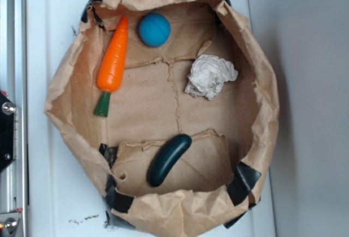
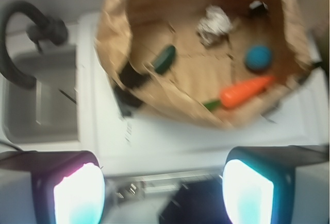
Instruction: Grab the plastic pickle.
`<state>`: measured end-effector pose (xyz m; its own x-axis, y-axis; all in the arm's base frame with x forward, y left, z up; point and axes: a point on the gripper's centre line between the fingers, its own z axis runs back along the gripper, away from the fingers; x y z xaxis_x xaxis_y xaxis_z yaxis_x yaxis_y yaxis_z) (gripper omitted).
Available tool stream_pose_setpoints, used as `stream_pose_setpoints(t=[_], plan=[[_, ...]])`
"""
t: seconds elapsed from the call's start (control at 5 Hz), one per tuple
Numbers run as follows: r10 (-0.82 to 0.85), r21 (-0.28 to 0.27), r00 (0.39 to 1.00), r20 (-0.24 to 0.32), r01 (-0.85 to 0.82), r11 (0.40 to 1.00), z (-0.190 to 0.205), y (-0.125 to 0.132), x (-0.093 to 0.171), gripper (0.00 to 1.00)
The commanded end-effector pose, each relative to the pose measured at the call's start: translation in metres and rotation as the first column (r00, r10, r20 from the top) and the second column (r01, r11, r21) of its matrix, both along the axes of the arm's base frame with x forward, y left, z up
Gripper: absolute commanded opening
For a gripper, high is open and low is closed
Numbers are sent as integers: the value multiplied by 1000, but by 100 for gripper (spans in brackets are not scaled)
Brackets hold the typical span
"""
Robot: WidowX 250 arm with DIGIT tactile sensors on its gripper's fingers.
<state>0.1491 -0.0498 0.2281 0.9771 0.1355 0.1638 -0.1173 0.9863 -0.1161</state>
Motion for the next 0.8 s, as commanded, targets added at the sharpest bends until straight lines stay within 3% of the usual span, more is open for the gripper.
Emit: stream_pose_setpoints(t=[0.0,0.2,0.6], plan=[[168,-34,985,28,-167,985,-21,23,42,100],[260,-41,965,-24,-261,964,-38,34,55,100],[289,-15,957,-16,-289,957,-52,30,70,100]])
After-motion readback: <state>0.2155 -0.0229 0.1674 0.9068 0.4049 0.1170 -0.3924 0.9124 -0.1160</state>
